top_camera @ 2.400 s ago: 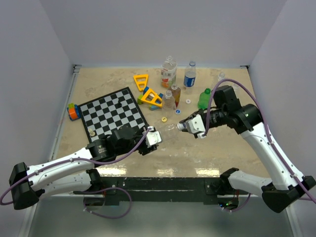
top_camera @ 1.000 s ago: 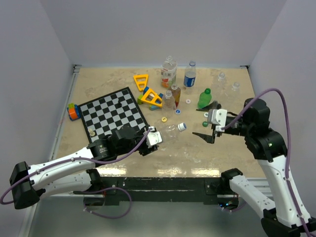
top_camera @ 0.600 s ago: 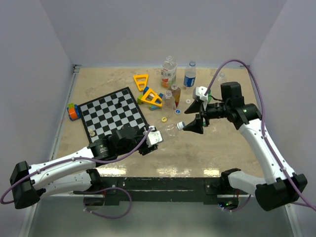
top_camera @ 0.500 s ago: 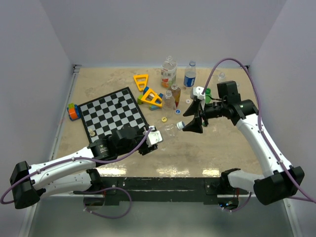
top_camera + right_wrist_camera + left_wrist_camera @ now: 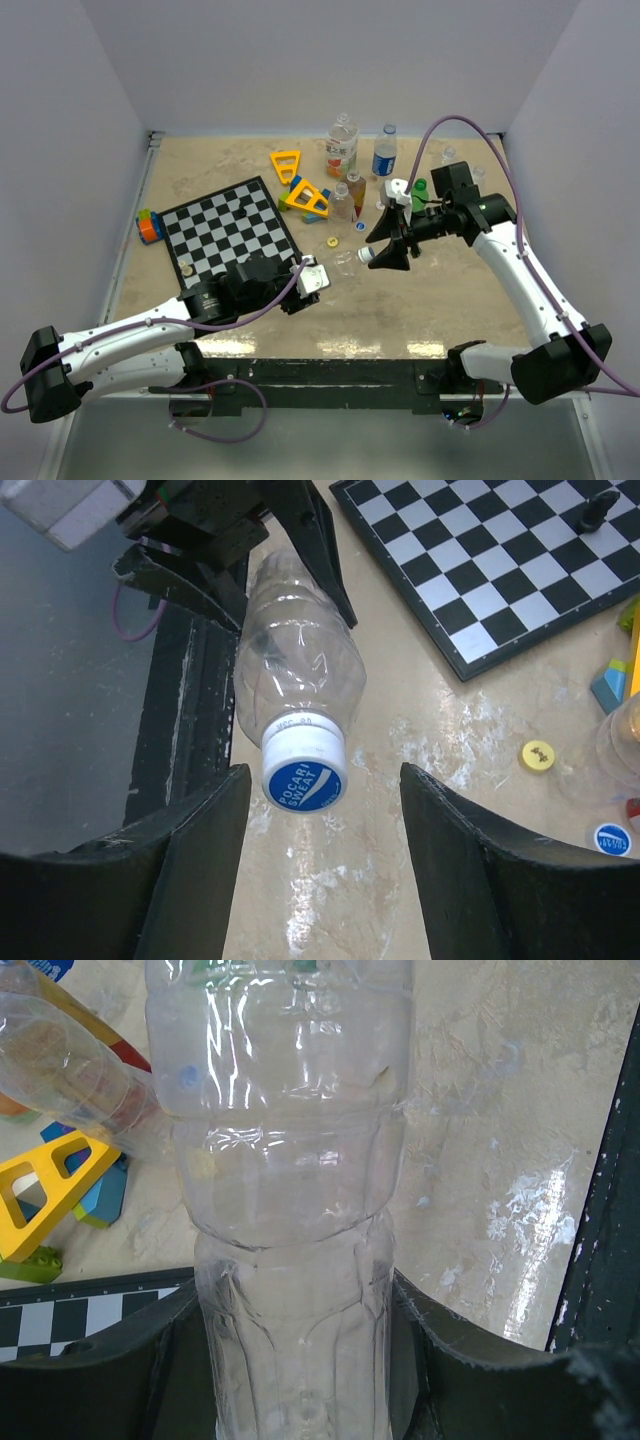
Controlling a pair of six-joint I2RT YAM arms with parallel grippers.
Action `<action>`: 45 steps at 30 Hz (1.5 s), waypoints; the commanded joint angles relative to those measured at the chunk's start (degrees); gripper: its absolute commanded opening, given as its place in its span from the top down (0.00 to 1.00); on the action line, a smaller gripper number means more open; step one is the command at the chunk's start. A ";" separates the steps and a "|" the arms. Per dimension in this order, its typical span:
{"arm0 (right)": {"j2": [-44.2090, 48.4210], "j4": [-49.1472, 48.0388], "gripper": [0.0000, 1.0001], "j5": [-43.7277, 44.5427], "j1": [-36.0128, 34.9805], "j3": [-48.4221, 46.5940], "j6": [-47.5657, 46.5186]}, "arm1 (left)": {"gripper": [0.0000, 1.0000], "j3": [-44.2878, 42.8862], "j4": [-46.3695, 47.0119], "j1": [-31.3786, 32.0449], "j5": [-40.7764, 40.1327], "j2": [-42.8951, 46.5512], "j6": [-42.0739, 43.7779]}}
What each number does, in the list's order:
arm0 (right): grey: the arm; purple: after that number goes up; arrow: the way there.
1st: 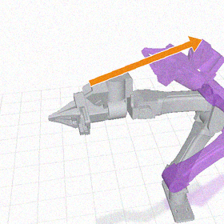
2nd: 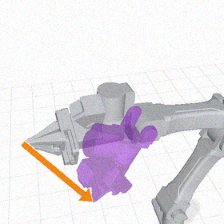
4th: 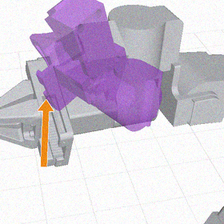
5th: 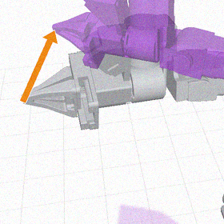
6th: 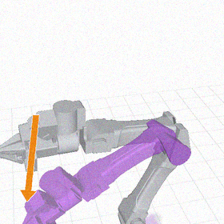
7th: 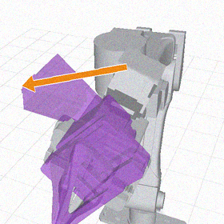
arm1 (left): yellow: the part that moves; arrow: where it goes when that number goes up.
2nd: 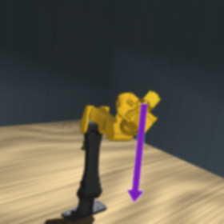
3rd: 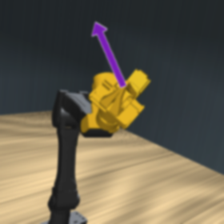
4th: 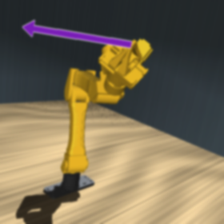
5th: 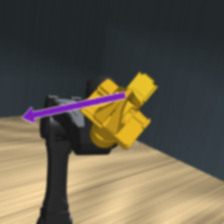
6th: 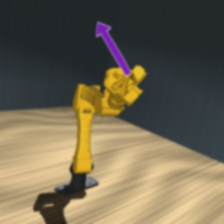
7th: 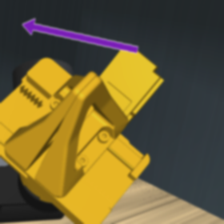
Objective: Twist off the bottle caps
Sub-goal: Unscrew the bottle cap from the plastic bottle.
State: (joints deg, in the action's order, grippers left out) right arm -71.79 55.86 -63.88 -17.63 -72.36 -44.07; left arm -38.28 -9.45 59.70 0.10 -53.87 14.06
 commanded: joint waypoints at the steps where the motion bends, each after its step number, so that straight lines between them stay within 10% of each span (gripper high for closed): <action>1: -0.28 1.62 0.37 -3.09 -1.00 -3.40 -1.71 | 1.00 -1.09 2.07 0.24 0.60 -0.18 -0.62; 10: -0.37 2.68 1.00 -1.87 -2.15 -3.23 -2.85 | 1.00 -1.18 2.16 0.24 0.16 0.69 -0.62; 32: 14.31 6.54 1.00 15.19 -7.07 2.21 -64.98 | 1.00 1.55 2.33 0.15 6.85 1.49 2.64; 40: 17.64 4.18 0.52 6.58 -7.07 4.33 -49.39 | 1.00 1.28 2.33 0.15 6.14 1.57 2.46; 45: 21.07 -0.75 0.41 8.41 -6.89 2.23 -30.13 | 1.00 1.28 2.25 0.24 6.14 1.48 2.20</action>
State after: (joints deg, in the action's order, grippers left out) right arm -53.43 60.03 -54.59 -24.73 -67.59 -90.37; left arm -36.88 -8.38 59.81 5.72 -52.90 17.12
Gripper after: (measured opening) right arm 0.557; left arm 0.583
